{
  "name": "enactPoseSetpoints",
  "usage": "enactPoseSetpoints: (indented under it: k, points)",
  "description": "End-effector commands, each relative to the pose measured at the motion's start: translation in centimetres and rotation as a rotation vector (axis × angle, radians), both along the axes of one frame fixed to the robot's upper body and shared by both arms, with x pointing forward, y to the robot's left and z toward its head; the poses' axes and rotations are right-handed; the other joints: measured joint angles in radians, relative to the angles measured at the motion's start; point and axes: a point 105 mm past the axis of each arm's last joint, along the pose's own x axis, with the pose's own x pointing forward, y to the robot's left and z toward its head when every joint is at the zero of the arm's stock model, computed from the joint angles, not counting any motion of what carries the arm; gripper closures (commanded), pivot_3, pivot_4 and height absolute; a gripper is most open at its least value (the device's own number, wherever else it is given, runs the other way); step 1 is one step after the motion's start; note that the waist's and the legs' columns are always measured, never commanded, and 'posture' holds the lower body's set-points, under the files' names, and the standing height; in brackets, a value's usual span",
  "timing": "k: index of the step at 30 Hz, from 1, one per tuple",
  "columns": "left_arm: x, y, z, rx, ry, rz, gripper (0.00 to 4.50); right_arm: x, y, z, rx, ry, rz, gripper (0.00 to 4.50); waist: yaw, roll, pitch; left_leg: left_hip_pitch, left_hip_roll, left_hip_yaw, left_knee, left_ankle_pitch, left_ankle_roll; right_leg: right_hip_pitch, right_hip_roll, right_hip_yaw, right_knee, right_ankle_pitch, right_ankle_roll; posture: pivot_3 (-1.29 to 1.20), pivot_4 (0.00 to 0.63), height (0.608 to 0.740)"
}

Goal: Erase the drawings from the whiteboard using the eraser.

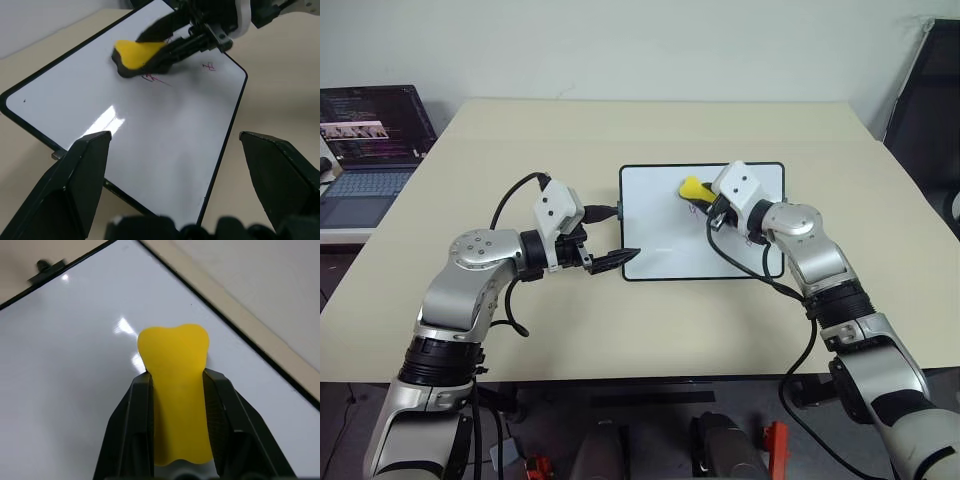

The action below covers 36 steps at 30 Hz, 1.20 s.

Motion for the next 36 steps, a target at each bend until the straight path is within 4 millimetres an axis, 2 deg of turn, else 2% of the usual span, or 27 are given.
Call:
enactPoseSetpoints:
  k: [1,4,6,10,12,15,18,22,25,27,29,32,34,36]
  points:
    - [-0.4,0.1,1.1,-0.002,-0.056,-0.004,0.00,-2.8,-0.9,-6.6,-0.139,0.242,0.073,3.50,0.000,-0.002,-0.003,0.001,0.000,0.000,0.000,0.000,0.000,0.002,0.000,0.000,0.000,-0.001,0.002,0.00,0.150,0.740]
    - [-0.3,0.2,1.0,-0.001,-0.056,0.001,0.00,-2.8,-1.2,-6.6,-0.138,0.222,0.059,3.50,-0.003,-0.002,-0.003,0.011,0.000,0.000,0.001,0.000,0.000,0.011,0.000,0.000,-0.001,-0.004,0.000,0.00,0.150,0.740]
    - [-0.3,0.2,1.0,-0.002,-0.056,0.002,0.00,-1.4,-1.7,-5.3,-0.103,0.161,-0.017,3.50,-0.006,-0.002,-0.003,0.018,0.000,0.001,0.001,0.001,0.001,0.016,0.000,0.002,-0.001,-0.003,-0.003,0.00,0.150,0.740]
    - [-0.1,0.1,1.0,0.000,-0.057,0.001,0.00,1.9,-2.8,-1.6,-0.042,-0.002,-0.168,3.50,-0.008,-0.002,-0.002,0.018,0.000,0.001,0.001,0.004,0.005,0.015,0.000,0.002,-0.001,0.001,-0.004,0.00,0.150,0.740]
    - [0.0,0.0,1.0,-0.001,-0.061,-0.002,0.00,2.7,-3.1,-0.1,-0.020,-0.058,-0.205,3.50,-0.008,-0.002,-0.002,0.018,0.000,0.000,0.001,0.005,0.007,0.014,0.000,0.002,-0.001,0.001,-0.004,0.00,0.150,0.740]
    - [0.1,-0.2,1.1,-0.005,-0.066,-0.009,0.00,3.2,-3.1,0.8,0.005,-0.094,-0.224,3.51,-0.004,-0.002,-0.003,0.017,0.000,0.001,0.001,0.006,0.007,0.014,0.000,0.002,-0.001,0.001,-0.004,0.00,0.150,0.740]
    - [0.1,-0.2,1.1,-0.006,-0.067,-0.012,0.00,2.5,-2.3,0.1,-0.001,-0.058,-0.175,3.51,-0.003,-0.002,-0.003,0.015,0.000,0.001,-0.001,0.005,0.006,0.014,0.000,0.002,-0.002,0.001,-0.004,0.00,0.150,0.740]
    - [0.1,-0.3,1.1,-0.006,-0.067,-0.015,0.00,-1.4,-0.7,-3.3,-0.064,0.111,0.027,3.51,-0.003,-0.002,-0.003,0.014,0.000,0.001,-0.003,0.003,0.005,0.013,0.000,0.002,-0.003,-0.001,-0.001,0.00,0.150,0.740]
    - [0.2,-0.3,1.1,-0.007,-0.067,-0.017,0.00,-3.3,-0.6,-3.3,-0.040,0.159,0.093,3.51,-0.004,-0.002,-0.002,0.015,0.000,0.000,-0.007,0.003,0.004,0.013,0.001,0.001,-0.003,-0.002,0.001,0.00,0.150,0.740]
    - [0.2,-0.3,1.0,-0.005,-0.065,-0.017,0.00,-3.9,-0.8,-1.4,0.049,0.150,0.108,3.51,-0.003,-0.001,-0.001,0.015,0.000,0.000,-0.008,0.003,0.004,0.012,0.001,0.001,-0.003,-0.002,0.001,0.00,0.150,0.740]
    - [0.2,-0.2,1.1,-0.005,-0.067,-0.016,0.00,-4.0,-1.6,1.3,0.144,0.115,0.100,3.51,-0.002,0.000,0.000,0.013,0.000,0.000,-0.008,0.003,0.004,0.011,0.001,0.001,-0.003,-0.002,0.001,0.00,0.150,0.740]
    - [0.2,0.1,1.7,-0.001,-0.081,-0.010,0.00,-5.0,-4.1,5.6,0.271,0.079,0.080,3.51,0.002,0.000,0.001,0.004,0.000,0.000,-0.007,0.003,0.004,0.002,0.000,0.001,-0.003,-0.001,0.002,0.00,0.150,0.740]
    - [0.2,0.4,2.1,0.012,-0.095,0.002,0.00,-6.0,-6.1,7.0,0.290,0.074,0.061,3.51,0.007,0.000,0.001,-0.004,0.000,0.000,-0.007,0.003,0.004,-0.006,0.000,0.001,-0.002,-0.001,0.002,0.00,0.150,0.740]
    - [0.1,0.7,2.5,0.018,-0.104,0.009,0.00,-6.7,-8.5,7.0,0.265,0.088,0.008,3.51,0.011,0.000,0.001,-0.004,0.000,-0.001,-0.008,0.002,0.003,-0.006,0.000,0.000,-0.002,0.000,-0.002,0.00,0.150,0.740]
